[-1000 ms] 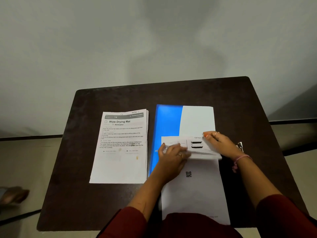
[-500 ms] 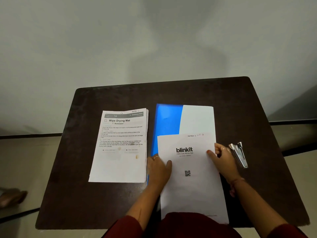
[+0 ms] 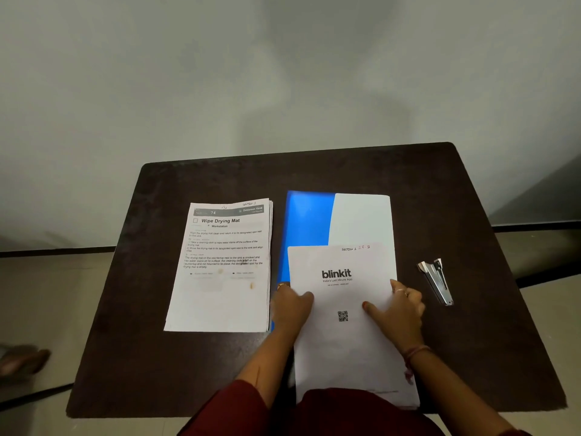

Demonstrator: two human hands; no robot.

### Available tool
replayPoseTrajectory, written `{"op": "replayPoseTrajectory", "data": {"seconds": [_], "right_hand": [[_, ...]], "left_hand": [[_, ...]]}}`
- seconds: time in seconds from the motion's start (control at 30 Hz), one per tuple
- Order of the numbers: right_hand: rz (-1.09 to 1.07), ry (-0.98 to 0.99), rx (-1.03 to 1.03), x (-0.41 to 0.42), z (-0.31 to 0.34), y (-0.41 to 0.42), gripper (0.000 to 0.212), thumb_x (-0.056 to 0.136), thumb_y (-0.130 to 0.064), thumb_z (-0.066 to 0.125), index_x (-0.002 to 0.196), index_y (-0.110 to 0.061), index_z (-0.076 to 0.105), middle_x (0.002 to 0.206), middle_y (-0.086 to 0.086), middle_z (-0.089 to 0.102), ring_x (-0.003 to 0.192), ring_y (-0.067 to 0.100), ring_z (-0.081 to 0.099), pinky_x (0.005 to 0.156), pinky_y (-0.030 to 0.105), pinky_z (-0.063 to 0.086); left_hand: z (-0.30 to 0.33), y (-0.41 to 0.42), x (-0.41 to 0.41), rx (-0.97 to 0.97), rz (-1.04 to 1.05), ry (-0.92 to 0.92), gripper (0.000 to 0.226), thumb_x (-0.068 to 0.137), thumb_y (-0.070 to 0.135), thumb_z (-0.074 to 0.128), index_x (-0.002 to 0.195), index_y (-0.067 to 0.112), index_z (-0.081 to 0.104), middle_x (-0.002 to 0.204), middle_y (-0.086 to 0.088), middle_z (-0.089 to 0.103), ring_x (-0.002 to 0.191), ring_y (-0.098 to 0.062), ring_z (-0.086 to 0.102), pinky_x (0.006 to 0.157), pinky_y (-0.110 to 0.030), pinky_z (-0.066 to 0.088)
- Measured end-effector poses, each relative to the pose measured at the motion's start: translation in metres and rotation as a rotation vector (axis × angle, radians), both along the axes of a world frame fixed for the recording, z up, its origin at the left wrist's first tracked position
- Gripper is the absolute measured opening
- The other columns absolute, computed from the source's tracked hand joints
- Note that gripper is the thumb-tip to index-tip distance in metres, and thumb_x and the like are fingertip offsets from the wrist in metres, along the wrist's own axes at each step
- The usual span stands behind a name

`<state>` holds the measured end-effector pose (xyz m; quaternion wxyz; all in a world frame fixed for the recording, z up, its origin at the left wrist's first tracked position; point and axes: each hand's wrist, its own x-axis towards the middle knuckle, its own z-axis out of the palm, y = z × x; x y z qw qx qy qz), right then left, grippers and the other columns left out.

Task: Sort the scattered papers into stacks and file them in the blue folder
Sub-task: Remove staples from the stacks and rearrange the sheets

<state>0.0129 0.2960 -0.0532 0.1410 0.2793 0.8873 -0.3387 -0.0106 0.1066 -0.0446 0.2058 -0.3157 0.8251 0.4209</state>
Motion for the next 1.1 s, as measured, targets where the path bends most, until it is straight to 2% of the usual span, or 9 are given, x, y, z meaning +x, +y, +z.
{"op": "replayPoseTrajectory", "data": {"seconds": [0.1, 0.17, 0.33, 0.47, 0.63, 0.73, 0.87, 0.97, 1.1], "right_hand": [[0.001, -0.016, 0.015, -0.001, 0.001, 0.0, 0.08, 0.072, -0.029, 0.08, 0.139, -0.01, 0.039, 0.136, 0.017, 0.032, 0.126, 0.038, 0.03, 0.101, 0.043, 0.034], [0.018, -0.042, 0.035, -0.003, 0.001, -0.001, 0.082, 0.072, -0.03, 0.08, 0.139, -0.01, 0.038, 0.136, 0.017, 0.033, 0.126, 0.037, 0.031, 0.101, 0.042, 0.034], [0.036, -0.049, 0.035, -0.008, -0.001, -0.001, 0.085, 0.067, -0.029, 0.083, 0.136, -0.008, 0.039, 0.132, 0.019, 0.043, 0.125, 0.034, 0.033, 0.096, 0.035, 0.032], [0.022, 0.078, -0.081, -0.008, 0.007, -0.01, 0.082, 0.071, -0.015, 0.079, 0.138, 0.001, 0.035, 0.134, 0.013, 0.044, 0.122, 0.032, 0.046, 0.095, 0.028, 0.037], [-0.132, 0.117, -0.315, -0.002, 0.016, -0.017, 0.04, 0.08, -0.014, 0.07, 0.117, -0.007, 0.057, 0.106, 0.002, 0.062, 0.095, 0.02, 0.062, 0.077, 0.024, 0.044], [-0.131, 0.143, -0.503, -0.002, 0.024, -0.016, 0.022, 0.084, -0.007, 0.066, 0.106, -0.012, 0.063, 0.106, 0.008, 0.07, 0.087, 0.016, 0.067, 0.074, 0.026, 0.051], [-0.167, 0.231, -0.771, -0.005, 0.049, -0.018, 0.02, 0.087, 0.0, 0.063, 0.101, -0.013, 0.065, 0.101, 0.009, 0.071, 0.08, 0.017, 0.07, 0.074, 0.03, 0.058], [-0.186, 0.317, -0.802, -0.007, 0.061, -0.028, 0.023, 0.086, 0.0, 0.064, 0.109, -0.005, 0.064, 0.1, 0.007, 0.071, 0.082, 0.016, 0.07, 0.077, 0.027, 0.058], [-0.204, 0.422, -0.804, -0.014, 0.073, -0.041, 0.022, 0.088, -0.002, 0.062, 0.108, -0.01, 0.065, 0.102, 0.003, 0.072, 0.09, 0.016, 0.07, 0.082, 0.029, 0.056]], "left_hand": [[0.003, 0.004, 0.0, -0.041, -0.005, -0.052, 0.039, 0.081, 0.016, 0.058, 0.116, 0.004, 0.046, 0.114, -0.011, 0.056, 0.117, -0.033, 0.042, 0.096, -0.04, 0.038], [0.004, 0.005, 0.002, -0.006, -0.016, -0.045, 0.036, 0.081, 0.012, 0.057, 0.114, 0.005, 0.044, 0.114, -0.011, 0.055, 0.117, -0.033, 0.041, 0.1, -0.04, 0.037], [0.008, 0.01, 0.013, 0.075, 0.0, 0.085, 0.045, 0.077, 0.001, 0.056, 0.119, -0.001, 0.039, 0.114, -0.017, 0.058, 0.107, -0.036, 0.056, 0.088, -0.039, 0.049], [0.011, 0.006, 0.021, 0.212, 0.048, 0.153, 0.048, 0.078, -0.006, 0.055, 0.122, -0.003, 0.034, 0.111, -0.014, 0.058, 0.101, -0.03, 0.059, 0.081, -0.03, 0.048], [0.011, -0.012, 0.019, 0.383, 0.16, 0.162, 0.033, 0.077, -0.005, 0.058, 0.11, 0.001, 0.058, 0.098, -0.009, 0.069, 0.076, -0.017, 0.063, 0.06, -0.019, 0.051], [0.019, -0.022, 0.017, 0.416, 0.136, 0.186, 0.033, 0.077, 0.001, 0.064, 0.109, 0.007, 0.064, 0.1, -0.005, 0.07, 0.088, -0.02, 0.067, 0.074, -0.028, 0.056], [0.034, -0.035, 0.006, 0.406, 0.201, 0.252, 0.043, 0.073, 0.006, 0.072, 0.114, 0.008, 0.057, 0.103, -0.003, 0.068, 0.093, -0.02, 0.067, 0.088, -0.038, 0.055], [0.046, -0.045, -0.003, 0.391, 0.108, 0.283, 0.037, 0.074, 0.011, 0.073, 0.11, 0.011, 0.062, 0.102, -0.002, 0.07, 0.093, -0.021, 0.067, 0.088, -0.041, 0.055], [0.061, -0.058, -0.016, 0.317, -0.039, 0.295, 0.045, 0.075, 0.014, 0.071, 0.118, 0.013, 0.06, 0.112, -0.004, 0.067, 0.1, -0.024, 0.064, 0.091, -0.04, 0.053]]}}
